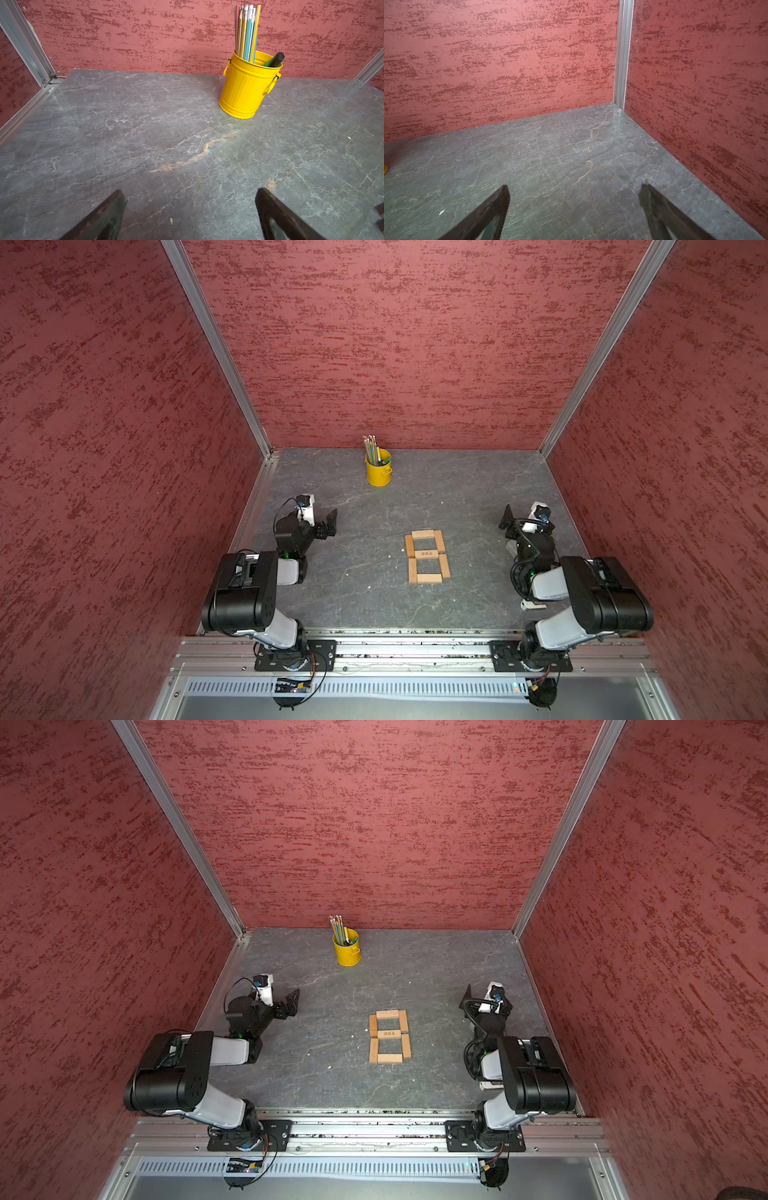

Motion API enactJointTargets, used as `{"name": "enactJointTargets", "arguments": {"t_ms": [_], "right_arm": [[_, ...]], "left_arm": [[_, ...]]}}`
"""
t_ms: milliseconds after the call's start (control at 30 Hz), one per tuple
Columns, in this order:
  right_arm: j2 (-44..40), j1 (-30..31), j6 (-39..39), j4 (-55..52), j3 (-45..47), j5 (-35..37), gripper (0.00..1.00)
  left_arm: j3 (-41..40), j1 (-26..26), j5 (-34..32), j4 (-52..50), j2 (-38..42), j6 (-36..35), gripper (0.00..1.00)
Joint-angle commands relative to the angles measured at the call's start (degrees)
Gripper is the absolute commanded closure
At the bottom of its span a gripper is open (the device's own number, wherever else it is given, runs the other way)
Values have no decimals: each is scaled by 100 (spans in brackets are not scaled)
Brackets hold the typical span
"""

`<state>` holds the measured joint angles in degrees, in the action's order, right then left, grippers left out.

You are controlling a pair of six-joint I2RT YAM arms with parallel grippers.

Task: Assemble the number 8 with building blocks
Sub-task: Reset both arms

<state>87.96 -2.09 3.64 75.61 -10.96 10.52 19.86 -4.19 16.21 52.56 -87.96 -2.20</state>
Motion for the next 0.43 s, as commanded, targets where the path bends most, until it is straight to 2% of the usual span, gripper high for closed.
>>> {"name": "enactJointTargets", "arguments": {"t_ms": [0,400], "right_arm": [[12,-12,23,156,-53,-94,1],[10,-17,33,155,-53,-85,1]], "left_arm": [[99,-29,-44,41,7,-7,1],[124,-42,-29,-18,13,8,1]]}}
